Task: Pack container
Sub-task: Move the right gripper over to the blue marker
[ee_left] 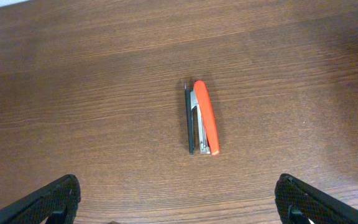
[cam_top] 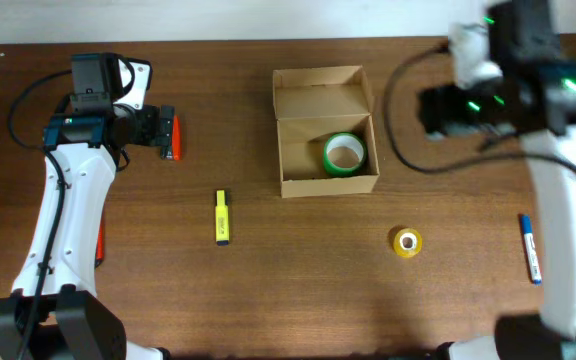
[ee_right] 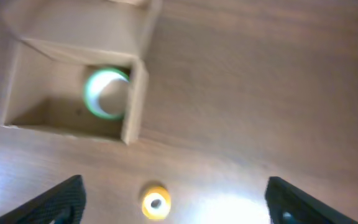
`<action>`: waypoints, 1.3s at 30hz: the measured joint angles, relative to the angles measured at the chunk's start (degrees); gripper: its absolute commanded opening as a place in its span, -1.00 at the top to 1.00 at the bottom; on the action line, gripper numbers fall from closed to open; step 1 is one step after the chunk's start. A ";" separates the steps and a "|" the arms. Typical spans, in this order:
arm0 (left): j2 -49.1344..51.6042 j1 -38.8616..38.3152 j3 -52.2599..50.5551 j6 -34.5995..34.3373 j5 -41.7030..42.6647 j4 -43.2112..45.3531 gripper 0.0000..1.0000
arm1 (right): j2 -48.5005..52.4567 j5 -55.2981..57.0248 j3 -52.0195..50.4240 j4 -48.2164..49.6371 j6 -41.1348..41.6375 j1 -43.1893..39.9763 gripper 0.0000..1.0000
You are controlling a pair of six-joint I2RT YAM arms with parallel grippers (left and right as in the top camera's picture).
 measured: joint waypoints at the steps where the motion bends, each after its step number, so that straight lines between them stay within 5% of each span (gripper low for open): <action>1: 0.00 0.00 0.00 0.00 0.00 0.00 -0.99 | -1.92 0.13 -2.23 0.11 -0.42 -1.88 -0.99; 17: 0.00 0.00 0.00 0.02 -4.39 2.45 -0.99 | -6.64 1.09 -28.02 10.82 -11.98 -27.52 -0.98; 30: 2.80 0.15 0.02 0.02 -4.87 5.20 -0.99 | 5.88 2.73 -28.96 11.30 -19.69 -31.58 -0.99; 39: 3.85 3.26 0.02 0.02 -4.90 5.18 -0.99 | 9.51 3.54 -30.03 12.66 -19.28 -38.71 -0.79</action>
